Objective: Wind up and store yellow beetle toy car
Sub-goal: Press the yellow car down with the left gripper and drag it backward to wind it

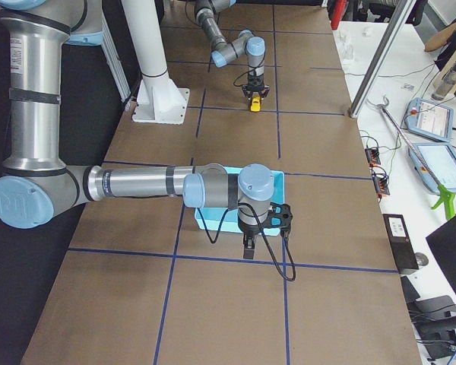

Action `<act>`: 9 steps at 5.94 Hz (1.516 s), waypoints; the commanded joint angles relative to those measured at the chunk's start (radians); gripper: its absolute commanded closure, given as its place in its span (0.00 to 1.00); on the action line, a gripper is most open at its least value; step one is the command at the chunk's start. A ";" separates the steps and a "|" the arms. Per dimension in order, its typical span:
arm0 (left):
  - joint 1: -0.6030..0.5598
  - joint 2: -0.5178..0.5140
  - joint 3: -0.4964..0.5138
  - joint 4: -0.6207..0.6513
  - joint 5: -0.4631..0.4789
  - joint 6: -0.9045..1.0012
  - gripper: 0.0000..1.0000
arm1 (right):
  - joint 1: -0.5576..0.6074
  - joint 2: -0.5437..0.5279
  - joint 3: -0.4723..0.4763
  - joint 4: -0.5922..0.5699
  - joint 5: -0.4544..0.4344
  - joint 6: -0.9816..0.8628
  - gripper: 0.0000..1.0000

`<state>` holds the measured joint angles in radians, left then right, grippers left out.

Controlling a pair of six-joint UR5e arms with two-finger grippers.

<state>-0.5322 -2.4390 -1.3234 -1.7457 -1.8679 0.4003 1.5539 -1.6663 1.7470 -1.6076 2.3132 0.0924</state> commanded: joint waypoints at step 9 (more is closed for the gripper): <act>-0.003 0.018 -0.008 -0.005 -0.007 0.000 0.88 | -0.017 0.054 -0.056 -0.002 -0.084 0.003 0.00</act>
<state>-0.5349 -2.4246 -1.3293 -1.7502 -1.8745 0.4004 1.5466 -1.6182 1.7149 -1.6112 2.2296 0.0953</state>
